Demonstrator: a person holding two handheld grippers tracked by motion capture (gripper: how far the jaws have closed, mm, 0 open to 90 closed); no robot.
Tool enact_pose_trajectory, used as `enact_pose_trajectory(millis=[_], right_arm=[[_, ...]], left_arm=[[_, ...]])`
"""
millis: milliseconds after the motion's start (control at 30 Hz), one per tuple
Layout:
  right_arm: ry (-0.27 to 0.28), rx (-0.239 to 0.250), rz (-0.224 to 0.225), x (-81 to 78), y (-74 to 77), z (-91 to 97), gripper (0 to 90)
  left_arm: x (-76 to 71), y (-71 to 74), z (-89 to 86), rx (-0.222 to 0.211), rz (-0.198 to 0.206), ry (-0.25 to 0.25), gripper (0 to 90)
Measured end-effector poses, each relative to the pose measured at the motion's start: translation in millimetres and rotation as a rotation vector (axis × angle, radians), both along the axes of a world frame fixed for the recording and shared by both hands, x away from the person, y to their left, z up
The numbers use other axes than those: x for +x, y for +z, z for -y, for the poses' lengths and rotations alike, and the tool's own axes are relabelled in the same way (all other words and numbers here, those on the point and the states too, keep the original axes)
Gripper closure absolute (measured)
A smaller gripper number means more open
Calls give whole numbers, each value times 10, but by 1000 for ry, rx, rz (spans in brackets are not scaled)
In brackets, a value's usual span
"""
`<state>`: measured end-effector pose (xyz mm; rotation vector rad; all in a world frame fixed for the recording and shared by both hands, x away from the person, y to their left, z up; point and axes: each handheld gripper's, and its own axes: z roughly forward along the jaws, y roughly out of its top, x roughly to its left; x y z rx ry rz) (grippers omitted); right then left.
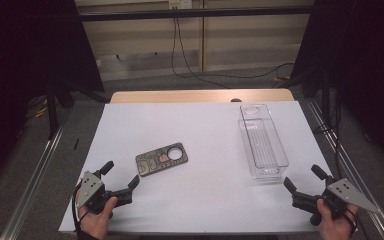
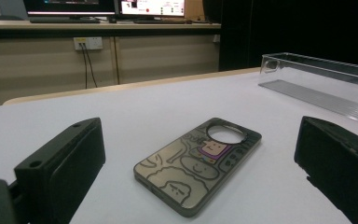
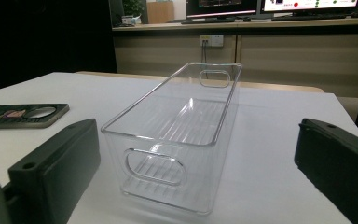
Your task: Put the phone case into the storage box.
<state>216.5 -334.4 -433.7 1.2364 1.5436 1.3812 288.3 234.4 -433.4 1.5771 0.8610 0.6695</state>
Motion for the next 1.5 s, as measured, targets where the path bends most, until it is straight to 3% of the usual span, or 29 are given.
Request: enact_pose_trajectory(millis=[500, 800, 900, 1033, 1300, 1400, 1500], right_arm=[[12, 6, -10, -4, -17, 1, 0], [26, 6, -11, -7, -9, -25, 0], [33, 1, -11, -9, -6, -36, 0], [32, 3, -12, -14, -2, -37, 0], [39, 6, -9, -20, 1, -38, 0], [39, 8, -11, -20, 0, -38, 0], [36, 12, -13, -22, 0, -35, 0]], left_arm=[[3, -13, 2, 14, -23, -17, 17], [19, -15, 81, 35, -42, -75, 43], [50, -4, 78, 46, -57, -74, 38], [98, -6, 75, 25, -84, -104, 49], [219, 18, 166, 36, -94, -146, 47], [251, 42, 215, 60, -92, -151, 43], [289, 65, 250, 47, -102, -154, 42]])
